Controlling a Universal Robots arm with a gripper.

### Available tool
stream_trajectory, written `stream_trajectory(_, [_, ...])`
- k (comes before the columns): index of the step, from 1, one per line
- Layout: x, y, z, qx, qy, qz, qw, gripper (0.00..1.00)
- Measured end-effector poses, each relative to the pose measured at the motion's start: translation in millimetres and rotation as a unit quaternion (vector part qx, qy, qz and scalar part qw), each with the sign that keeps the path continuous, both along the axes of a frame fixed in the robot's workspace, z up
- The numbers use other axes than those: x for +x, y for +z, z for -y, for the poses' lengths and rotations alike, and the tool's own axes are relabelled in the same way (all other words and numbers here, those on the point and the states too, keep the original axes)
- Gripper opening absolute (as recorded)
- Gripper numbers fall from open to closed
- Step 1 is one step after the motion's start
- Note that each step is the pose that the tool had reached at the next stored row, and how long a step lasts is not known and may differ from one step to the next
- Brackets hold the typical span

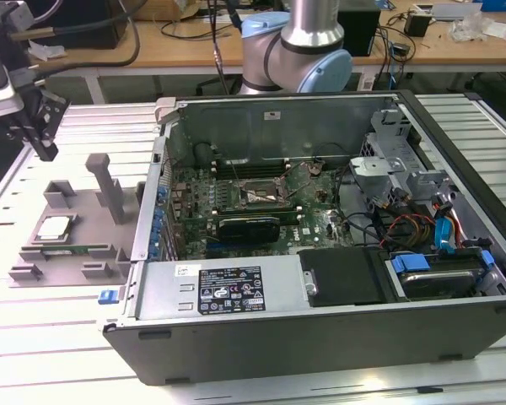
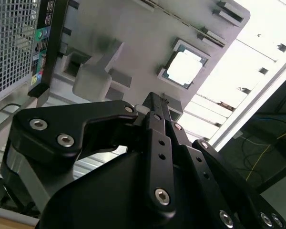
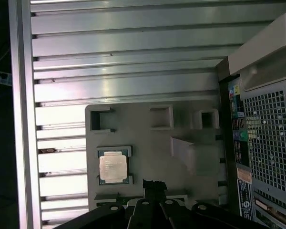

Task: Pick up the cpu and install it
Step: 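Reach for the cpu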

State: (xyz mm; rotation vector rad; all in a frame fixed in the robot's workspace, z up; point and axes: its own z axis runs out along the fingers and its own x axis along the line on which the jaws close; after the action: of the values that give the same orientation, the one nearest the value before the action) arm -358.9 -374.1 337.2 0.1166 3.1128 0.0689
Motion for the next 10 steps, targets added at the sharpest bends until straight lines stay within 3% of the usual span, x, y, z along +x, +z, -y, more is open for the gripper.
stream_trajectory(10, [-8.1, -17.9, -1.5, 0.0, 0.0, 0.0, 1.0, 0.11])
